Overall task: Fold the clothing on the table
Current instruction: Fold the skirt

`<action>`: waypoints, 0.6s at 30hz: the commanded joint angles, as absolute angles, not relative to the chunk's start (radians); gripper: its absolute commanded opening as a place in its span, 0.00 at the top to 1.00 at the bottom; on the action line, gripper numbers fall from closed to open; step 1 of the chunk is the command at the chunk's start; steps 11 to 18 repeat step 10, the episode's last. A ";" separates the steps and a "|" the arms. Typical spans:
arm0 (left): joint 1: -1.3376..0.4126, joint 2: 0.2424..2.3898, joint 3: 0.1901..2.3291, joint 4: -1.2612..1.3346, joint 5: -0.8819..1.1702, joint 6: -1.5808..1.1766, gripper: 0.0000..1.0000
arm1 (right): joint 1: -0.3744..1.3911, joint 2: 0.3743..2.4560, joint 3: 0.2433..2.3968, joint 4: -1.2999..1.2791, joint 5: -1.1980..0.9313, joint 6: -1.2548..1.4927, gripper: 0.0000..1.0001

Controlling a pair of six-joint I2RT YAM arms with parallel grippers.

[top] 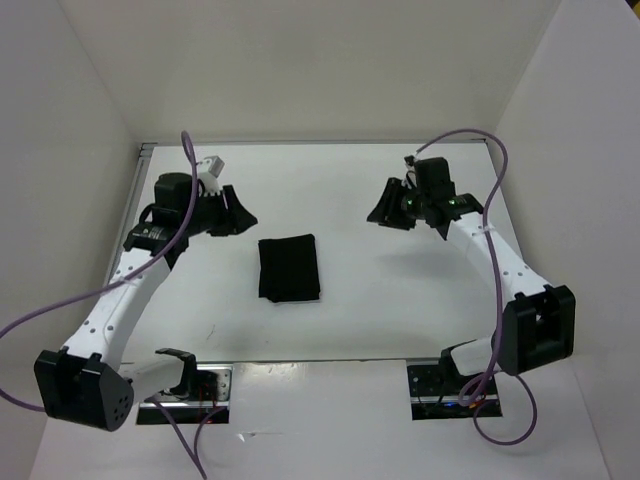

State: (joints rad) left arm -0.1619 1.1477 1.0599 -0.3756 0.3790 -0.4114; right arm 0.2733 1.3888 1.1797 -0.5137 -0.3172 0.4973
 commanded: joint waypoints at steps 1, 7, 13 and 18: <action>-0.156 1.088 0.974 -0.385 0.330 -0.466 0.46 | 0.272 1.359 1.105 -0.518 -0.327 0.488 0.54; -0.156 1.009 0.910 -0.422 0.295 -0.457 0.42 | 0.272 1.303 1.069 -0.529 -0.316 0.454 0.42; -0.156 1.009 0.901 -0.433 0.316 -0.448 0.28 | 0.272 1.266 1.069 -0.538 -0.316 0.443 0.31; -0.156 1.009 0.901 -0.433 0.316 -0.448 0.28 | 0.272 1.266 1.069 -0.538 -0.316 0.443 0.31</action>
